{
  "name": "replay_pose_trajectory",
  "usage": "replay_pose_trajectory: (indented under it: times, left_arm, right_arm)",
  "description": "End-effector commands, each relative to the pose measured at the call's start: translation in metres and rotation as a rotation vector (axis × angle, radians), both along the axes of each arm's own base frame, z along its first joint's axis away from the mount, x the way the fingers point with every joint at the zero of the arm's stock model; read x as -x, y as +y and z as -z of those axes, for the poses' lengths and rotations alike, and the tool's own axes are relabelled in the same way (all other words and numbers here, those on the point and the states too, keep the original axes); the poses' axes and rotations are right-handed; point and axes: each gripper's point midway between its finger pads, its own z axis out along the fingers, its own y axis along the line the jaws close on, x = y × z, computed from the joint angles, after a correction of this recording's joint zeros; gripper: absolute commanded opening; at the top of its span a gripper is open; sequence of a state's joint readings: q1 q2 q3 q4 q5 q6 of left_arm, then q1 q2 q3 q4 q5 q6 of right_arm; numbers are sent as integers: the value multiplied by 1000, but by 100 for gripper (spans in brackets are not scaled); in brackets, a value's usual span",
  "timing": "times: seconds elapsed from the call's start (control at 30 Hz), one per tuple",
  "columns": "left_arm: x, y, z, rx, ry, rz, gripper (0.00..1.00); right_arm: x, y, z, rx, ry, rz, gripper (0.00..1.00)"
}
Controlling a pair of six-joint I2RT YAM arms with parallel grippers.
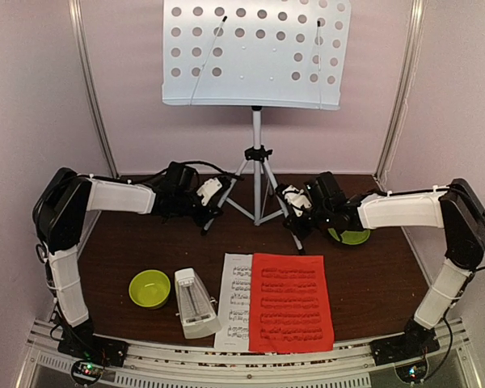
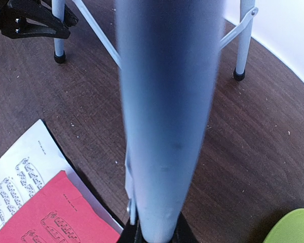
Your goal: Set up the instrument practice props
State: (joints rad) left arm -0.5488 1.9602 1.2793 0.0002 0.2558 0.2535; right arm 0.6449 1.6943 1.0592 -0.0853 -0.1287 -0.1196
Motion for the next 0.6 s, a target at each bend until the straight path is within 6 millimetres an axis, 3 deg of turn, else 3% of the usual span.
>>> replay_pose_trajectory:
  times: [0.0, 0.2, 0.4, 0.57]
  left_arm:
    - [-24, 57, 12, -45, 36, -243, 0]
    - [-30, 57, 16, -52, 54, -249, 0]
    - [-36, 50, 10, -30, 53, -245, 0]
    - [-34, 50, 9, -37, 54, -238, 4]
  right_arm:
    - [11, -39, 2, 110, 9, 89, 0]
    - [11, -40, 5, 118, 19, 97, 0]
    - [-1, -25, 14, 110, 54, 90, 0]
    - [5, -19, 18, 100, 70, 56, 1]
